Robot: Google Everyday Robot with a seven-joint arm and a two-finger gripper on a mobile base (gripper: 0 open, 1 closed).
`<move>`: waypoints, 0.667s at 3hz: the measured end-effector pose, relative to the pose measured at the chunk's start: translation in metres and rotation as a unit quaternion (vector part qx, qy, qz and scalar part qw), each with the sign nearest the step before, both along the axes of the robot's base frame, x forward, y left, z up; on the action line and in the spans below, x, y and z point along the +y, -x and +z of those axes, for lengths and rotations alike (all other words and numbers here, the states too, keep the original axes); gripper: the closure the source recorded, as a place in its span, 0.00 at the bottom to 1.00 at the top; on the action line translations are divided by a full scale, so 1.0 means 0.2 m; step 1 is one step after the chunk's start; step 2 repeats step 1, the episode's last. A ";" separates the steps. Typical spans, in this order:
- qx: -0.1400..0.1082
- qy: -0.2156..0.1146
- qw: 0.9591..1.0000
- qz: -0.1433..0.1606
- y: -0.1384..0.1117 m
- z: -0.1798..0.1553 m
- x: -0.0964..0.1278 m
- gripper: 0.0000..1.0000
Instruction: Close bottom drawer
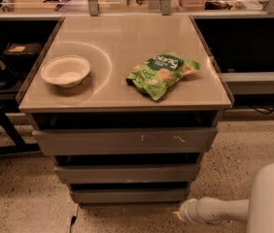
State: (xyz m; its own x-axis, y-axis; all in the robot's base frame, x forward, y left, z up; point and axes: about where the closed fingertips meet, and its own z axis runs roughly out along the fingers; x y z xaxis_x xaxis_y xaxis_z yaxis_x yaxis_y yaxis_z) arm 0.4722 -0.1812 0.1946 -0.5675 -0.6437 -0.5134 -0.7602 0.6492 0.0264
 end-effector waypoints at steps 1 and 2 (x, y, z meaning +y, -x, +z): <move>-0.001 0.003 1.000 0.000 0.11 0.05 0.02 0.82; -0.001 0.003 1.000 0.000 0.11 0.05 0.02 0.82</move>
Offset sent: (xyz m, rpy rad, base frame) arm 0.0000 0.0000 0.0000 0.0000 0.0000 0.0000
